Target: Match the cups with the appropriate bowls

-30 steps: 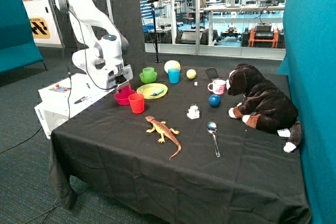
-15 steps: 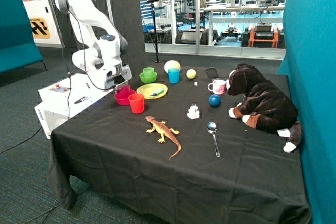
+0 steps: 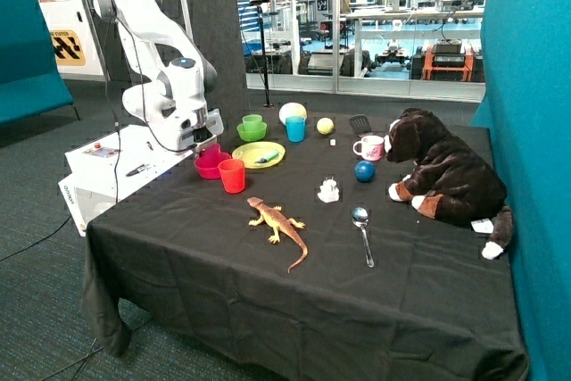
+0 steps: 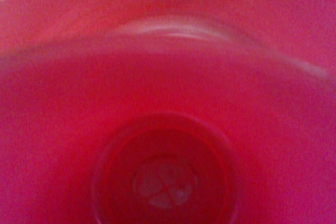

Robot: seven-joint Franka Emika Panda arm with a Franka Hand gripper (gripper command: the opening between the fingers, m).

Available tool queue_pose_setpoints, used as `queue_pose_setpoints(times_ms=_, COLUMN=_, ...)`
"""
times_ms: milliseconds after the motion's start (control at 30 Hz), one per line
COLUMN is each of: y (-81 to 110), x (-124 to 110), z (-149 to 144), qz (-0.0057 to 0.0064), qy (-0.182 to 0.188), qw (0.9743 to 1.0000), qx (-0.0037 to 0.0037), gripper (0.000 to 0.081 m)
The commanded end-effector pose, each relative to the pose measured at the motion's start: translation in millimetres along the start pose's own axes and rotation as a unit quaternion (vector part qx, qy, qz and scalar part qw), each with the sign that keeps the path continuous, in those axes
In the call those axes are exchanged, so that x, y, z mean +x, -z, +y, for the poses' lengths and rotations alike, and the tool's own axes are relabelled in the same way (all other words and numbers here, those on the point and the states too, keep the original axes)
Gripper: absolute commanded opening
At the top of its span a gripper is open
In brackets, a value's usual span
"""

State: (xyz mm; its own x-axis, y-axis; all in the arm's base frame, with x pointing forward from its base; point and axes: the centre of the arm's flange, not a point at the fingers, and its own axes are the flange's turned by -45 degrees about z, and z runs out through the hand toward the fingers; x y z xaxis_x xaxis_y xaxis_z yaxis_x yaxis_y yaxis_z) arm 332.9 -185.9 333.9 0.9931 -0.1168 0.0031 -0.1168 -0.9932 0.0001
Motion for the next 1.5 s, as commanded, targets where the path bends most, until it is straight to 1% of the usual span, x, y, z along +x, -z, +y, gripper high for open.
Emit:
queue_pose_setpoints(times_ms=0, y=4.9, x=5, z=-1, qz=-0.0016, qy=0.002, qw=1.0, qx=0.00005, gripper=0.0475)
queue_pose_setpoints(times_ms=267, y=8.2, x=6, z=2, qz=-0.0016, qy=0.002, qw=1.0, qx=0.00005, gripper=0.0488)
queue_pose_setpoints(times_ms=400, y=11.8, x=5, z=2, qz=-0.0016, qy=0.003, qw=1.0, qx=0.00005, gripper=0.0522)
queue_pose_setpoints(times_ms=600, y=17.8, x=5, z=2, qz=-0.0016, qy=0.004, qw=1.0, qx=0.00005, gripper=0.0547)
queue_pose_setpoints(times_ms=767, y=24.4, x=6, z=1, qz=-0.0016, qy=0.006, qw=1.0, qx=0.00006, gripper=0.0632)
queue_pose_setpoints(times_ms=867, y=26.3, x=7, z=-1, qz=-0.0016, qy=0.015, qw=0.9999, qx=0.00007, gripper=0.0761)
queue_pose_setpoints(times_ms=933, y=26.9, x=7, z=-4, qz=-0.0016, qy=0.017, qw=0.9999, qx=0.00007, gripper=0.0796)
queue_pose_setpoints(times_ms=1100, y=27.7, x=6, z=-11, qz=-0.0016, qy=0.022, qw=0.9998, qx=0.00008, gripper=0.0808)
queue_pose_setpoints(times_ms=1267, y=32.8, x=1, z=-13, qz=-0.0016, qy=0.023, qw=0.9997, qx=0.00008, gripper=0.0808)
queue_pose_setpoints(times_ms=1467, y=49.6, x=-4, z=-18, qz=-0.0016, qy=0.03, qw=0.9995, qx=0.00009, gripper=0.0774)
